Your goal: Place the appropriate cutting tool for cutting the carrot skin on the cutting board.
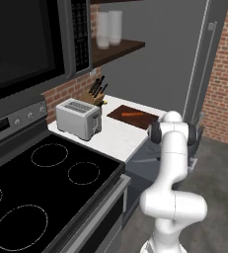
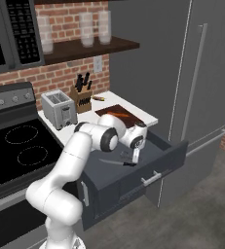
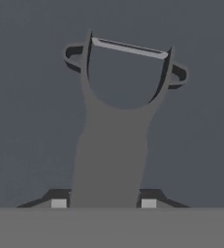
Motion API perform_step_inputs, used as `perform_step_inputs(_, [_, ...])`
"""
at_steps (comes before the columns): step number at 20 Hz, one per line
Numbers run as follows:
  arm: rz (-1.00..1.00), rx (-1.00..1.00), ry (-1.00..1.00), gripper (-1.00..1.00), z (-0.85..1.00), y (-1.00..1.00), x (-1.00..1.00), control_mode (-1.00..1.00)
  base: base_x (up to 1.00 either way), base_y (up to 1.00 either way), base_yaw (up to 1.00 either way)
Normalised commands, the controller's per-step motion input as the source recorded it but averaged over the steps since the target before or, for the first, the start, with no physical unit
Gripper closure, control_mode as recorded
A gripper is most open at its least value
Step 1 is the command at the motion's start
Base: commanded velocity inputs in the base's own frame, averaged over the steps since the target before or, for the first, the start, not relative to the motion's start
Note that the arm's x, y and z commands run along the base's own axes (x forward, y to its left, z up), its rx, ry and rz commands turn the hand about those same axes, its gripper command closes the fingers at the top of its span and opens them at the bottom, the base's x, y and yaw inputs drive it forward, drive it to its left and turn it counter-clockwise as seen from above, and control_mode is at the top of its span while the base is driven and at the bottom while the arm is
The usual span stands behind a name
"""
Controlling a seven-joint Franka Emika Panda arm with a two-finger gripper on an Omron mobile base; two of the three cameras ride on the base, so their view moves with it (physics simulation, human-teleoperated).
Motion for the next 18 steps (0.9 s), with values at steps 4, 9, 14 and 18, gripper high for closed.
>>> perform_step_inputs(4, [0.00, 0.00, 0.00, 1.00, -0.32, -0.54, -0.39, -1.00, 0.00, 0.00, 0.00])
perform_step_inputs(9, [0.00, 0.00, 0.00, 1.00, -0.26, -0.80, -0.40, -1.00, 0.00, 0.00, 0.00])
perform_step_inputs(14, [-0.01, 0.02, 0.00, 1.00, 0.03, -0.77, -0.11, -1.00, 0.00, 0.00, 0.00])
perform_step_inputs(18, [-0.09, 0.04, -0.04, 1.00, 1.00, -0.27, -0.03, -1.00, 0.00, 0.00, 0.00])
